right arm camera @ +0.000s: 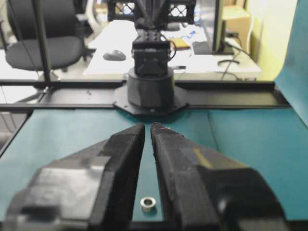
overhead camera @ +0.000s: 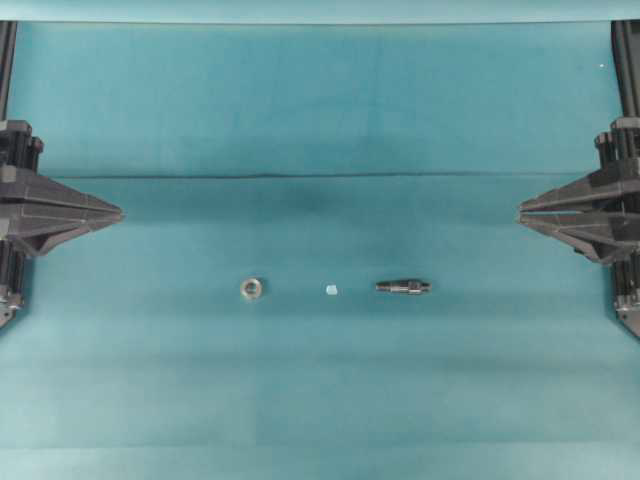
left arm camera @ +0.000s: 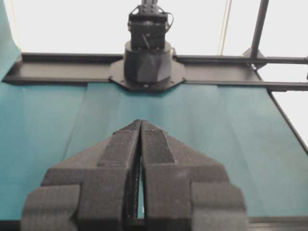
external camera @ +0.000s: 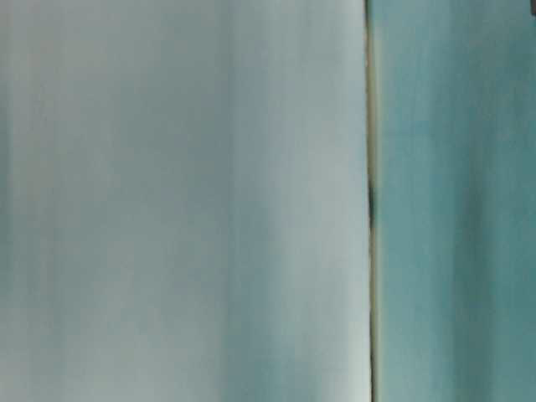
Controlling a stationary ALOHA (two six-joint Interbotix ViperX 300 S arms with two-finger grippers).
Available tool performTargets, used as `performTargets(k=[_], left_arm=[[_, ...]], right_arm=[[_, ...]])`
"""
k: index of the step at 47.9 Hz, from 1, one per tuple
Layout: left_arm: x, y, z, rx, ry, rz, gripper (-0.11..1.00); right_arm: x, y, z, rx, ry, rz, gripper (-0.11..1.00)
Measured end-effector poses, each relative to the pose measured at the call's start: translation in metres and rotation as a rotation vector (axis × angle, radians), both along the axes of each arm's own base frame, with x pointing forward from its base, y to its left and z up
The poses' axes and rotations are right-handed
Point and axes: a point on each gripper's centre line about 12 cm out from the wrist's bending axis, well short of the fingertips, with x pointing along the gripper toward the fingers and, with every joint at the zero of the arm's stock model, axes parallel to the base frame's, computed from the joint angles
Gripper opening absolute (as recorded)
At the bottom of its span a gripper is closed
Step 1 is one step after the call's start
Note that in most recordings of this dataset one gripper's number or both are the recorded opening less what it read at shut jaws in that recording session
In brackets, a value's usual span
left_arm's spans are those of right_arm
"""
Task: Insert the washer onto the shaft with both hands.
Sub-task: 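Move both grippers down toward the washer and the shaft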
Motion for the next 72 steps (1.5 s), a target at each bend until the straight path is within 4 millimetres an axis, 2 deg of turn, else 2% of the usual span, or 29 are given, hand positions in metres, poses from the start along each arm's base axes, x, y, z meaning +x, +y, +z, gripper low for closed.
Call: performTargets(k=[10, 26, 39, 45, 55, 63, 72], left_arm=[[0.014, 0.001, -0.021, -0.071, 0.181, 0.005, 0.02], [0.033, 0.001, -0.021, -0.070, 0.327, 0.012, 0.02], [0.060, 0.001, -0.031, -0.068, 0.555, 0.017, 0.02], [0.072, 0.001, -0.048, -0.076, 0.682, 0.025, 0.02], [0.092, 0.001, -0.058, -0.108, 0.813, 0.044, 0.02], [0.107, 0.001, -0.074, -0.107, 0.947, 0.052, 0.02], [0.118, 0.001, -0.084, -0.103, 1.005, 0.055, 0.02]], right_arm=[[0.000, -0.001, -0.014, 0.050, 0.100, -0.006, -0.10], [0.005, -0.002, -0.036, 0.133, 0.387, -0.022, -0.10], [0.031, -0.004, -0.057, 0.144, 0.672, -0.043, -0.10], [0.047, -0.004, -0.074, 0.141, 0.796, -0.050, -0.10], [0.070, -0.005, -0.089, 0.122, 0.948, -0.058, -0.10], [0.086, -0.006, -0.102, 0.112, 1.069, -0.065, -0.10], [0.097, -0.006, -0.109, 0.108, 1.126, -0.065, -0.10]])
